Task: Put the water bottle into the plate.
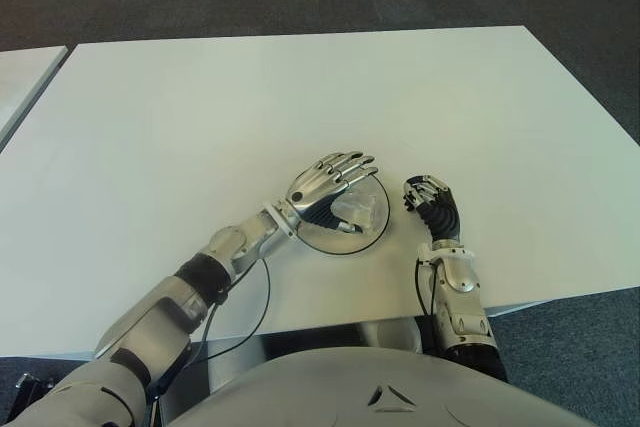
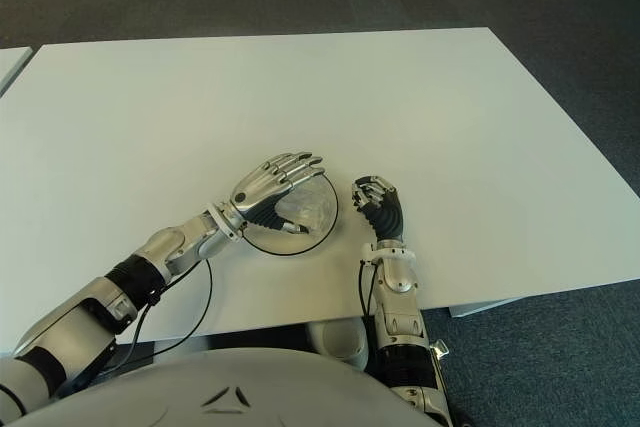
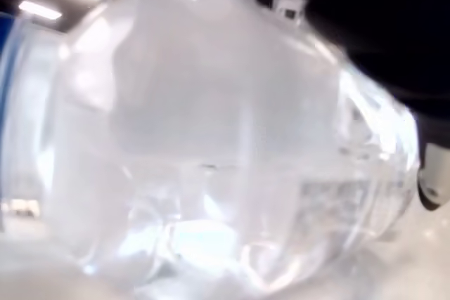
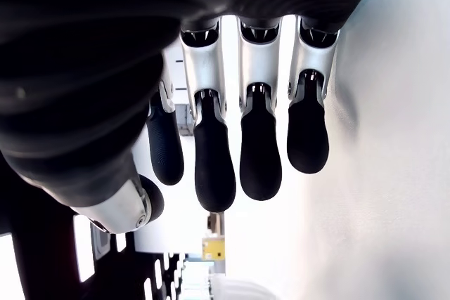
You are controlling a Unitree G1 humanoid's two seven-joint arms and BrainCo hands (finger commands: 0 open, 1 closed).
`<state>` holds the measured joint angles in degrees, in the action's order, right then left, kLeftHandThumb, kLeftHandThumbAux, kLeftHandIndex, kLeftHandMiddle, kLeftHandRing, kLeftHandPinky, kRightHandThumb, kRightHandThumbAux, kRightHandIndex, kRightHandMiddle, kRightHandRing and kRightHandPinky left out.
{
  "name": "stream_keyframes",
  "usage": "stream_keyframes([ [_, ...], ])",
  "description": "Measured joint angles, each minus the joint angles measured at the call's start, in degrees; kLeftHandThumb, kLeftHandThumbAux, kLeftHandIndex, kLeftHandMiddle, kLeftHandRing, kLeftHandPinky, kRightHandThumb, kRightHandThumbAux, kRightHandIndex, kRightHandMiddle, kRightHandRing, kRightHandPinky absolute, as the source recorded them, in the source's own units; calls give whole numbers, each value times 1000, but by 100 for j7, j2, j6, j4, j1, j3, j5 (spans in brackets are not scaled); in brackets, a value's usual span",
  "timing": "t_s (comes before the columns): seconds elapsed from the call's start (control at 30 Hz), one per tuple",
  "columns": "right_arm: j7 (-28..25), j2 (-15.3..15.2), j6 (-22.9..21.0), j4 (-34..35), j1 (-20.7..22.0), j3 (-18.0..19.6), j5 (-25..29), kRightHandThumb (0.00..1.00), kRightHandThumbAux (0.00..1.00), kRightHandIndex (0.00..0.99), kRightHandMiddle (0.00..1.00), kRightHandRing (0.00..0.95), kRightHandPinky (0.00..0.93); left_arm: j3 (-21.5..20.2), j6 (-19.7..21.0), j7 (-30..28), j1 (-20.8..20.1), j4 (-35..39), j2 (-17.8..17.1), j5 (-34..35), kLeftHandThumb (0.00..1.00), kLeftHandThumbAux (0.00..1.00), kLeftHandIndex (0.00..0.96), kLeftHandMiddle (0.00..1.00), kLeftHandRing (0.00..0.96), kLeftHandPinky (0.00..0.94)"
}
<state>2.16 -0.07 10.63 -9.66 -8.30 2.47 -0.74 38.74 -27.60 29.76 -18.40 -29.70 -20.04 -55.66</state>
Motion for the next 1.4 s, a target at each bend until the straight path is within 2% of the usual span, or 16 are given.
stream_keyframes([
  [0.73,60,29,-80,62,-5,-14,-3,706,729,437,643,640,644,-8,70,-101,93,283,-162,-8,0,384,0,0,0,0],
  [1.03,95,30,-110,81,-4,-24,-8,705,729,437,649,642,642,-12,177,39,139,336,-168,-86,7,328,0,0,0,0],
  [1.27,93,28,-110,85,1,-28,-5,705,729,437,653,644,643,-110,222,46,326,583,-219,-69,57,283,0,0,0,0],
  [1.4,74,27,-108,85,2,-28,-1,705,729,437,654,643,637,-245,59,159,472,618,-202,139,83,254,0,0,0,0],
])
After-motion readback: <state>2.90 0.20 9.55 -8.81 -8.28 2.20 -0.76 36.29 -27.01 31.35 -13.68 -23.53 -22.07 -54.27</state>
